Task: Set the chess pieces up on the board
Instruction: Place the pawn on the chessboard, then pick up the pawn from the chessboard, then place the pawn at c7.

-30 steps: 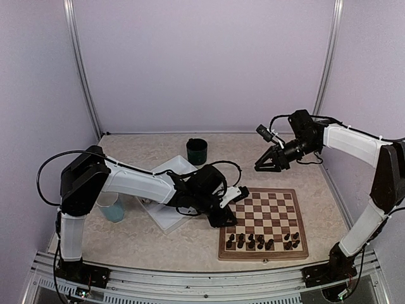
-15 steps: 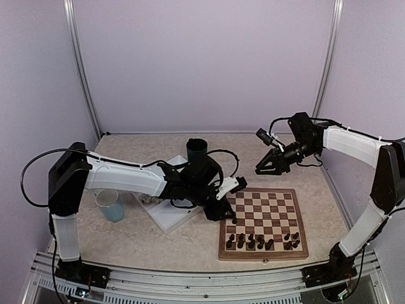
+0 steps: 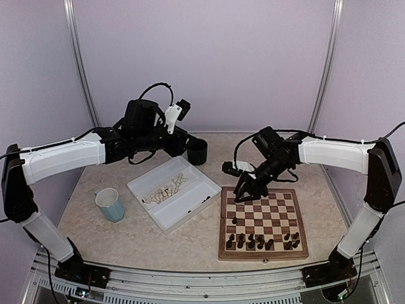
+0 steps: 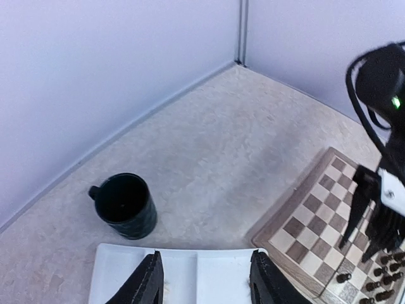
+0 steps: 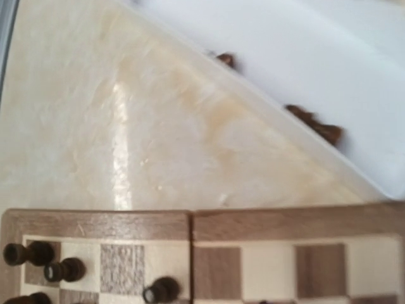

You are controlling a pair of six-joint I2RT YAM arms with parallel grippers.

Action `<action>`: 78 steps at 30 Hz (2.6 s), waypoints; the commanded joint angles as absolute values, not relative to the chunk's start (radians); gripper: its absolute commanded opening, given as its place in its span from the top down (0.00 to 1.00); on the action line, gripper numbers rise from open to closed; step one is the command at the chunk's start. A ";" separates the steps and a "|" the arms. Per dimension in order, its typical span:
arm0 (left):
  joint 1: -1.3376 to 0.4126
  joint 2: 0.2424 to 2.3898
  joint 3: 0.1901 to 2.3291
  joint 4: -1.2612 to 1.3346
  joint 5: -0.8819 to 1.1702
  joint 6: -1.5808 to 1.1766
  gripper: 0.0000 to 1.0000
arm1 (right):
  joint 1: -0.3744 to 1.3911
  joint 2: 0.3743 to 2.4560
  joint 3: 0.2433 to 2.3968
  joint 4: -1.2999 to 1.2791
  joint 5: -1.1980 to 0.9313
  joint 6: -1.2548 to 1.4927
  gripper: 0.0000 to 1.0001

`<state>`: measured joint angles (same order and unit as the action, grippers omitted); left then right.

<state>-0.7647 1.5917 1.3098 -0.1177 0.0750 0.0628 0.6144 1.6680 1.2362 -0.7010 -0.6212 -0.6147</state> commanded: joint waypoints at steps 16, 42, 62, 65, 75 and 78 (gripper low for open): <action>-0.744 1.534 1.129 0.036 -0.023 0.056 0.51 | 0.788 1.794 1.251 -0.732 -0.404 -0.691 0.65; -0.758 1.569 1.148 0.006 -0.014 0.068 0.50 | 0.824 1.814 1.215 -0.763 -0.352 -0.703 0.85; -0.763 1.599 1.157 -0.023 -0.045 0.103 0.50 | 0.736 1.429 1.007 -0.865 -0.313 -0.788 0.98; -0.758 1.612 1.162 -0.029 -0.058 0.110 0.50 | 0.701 1.358 0.943 -0.914 -0.290 -0.817 0.98; -0.751 1.638 1.168 -0.046 -0.090 0.132 0.50 | 0.645 1.287 0.821 -0.999 -0.335 -0.887 0.96; -0.749 1.635 1.167 -0.044 -0.097 0.135 0.50 | 0.646 1.278 0.804 -1.005 -0.318 -0.896 0.96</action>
<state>-0.7578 1.6295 1.1362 -0.0387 -0.0711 0.1139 0.6498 1.3067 0.8303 -0.9672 -0.3141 -0.8600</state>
